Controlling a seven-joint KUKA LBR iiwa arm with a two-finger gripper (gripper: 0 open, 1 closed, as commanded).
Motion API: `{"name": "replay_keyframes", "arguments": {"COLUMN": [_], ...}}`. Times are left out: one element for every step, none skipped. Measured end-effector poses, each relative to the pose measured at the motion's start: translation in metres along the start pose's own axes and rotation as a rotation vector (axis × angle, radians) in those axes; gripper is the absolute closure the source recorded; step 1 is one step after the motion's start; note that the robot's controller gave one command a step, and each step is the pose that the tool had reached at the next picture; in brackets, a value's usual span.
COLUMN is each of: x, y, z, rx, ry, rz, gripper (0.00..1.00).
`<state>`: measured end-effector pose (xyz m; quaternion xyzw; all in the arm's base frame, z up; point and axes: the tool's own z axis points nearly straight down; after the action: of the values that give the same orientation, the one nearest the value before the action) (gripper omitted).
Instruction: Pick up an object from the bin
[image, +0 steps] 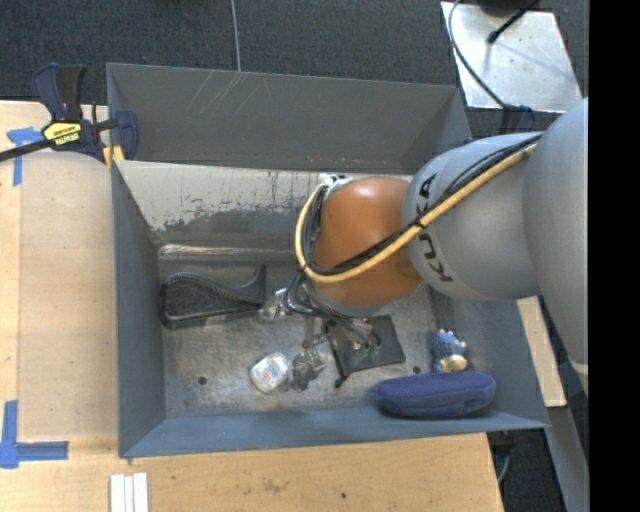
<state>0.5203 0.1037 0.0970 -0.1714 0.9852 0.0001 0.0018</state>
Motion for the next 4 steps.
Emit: {"name": "replay_keyframes", "arguments": {"x": [-0.004, 0.018, -0.009, -0.01], "y": [0.052, 0.037, 0.04, 0.04], "z": [-0.004, -0.015, 0.025, 0.024], "rx": [-0.002, -0.001, -0.001, -0.001], "ry": [-0.002, 0.004, 0.002, 0.0], "rz": [-0.134, -0.473, -0.595, -0.591], "gripper": [0.0, 0.0, 0.0, 0.0]}}
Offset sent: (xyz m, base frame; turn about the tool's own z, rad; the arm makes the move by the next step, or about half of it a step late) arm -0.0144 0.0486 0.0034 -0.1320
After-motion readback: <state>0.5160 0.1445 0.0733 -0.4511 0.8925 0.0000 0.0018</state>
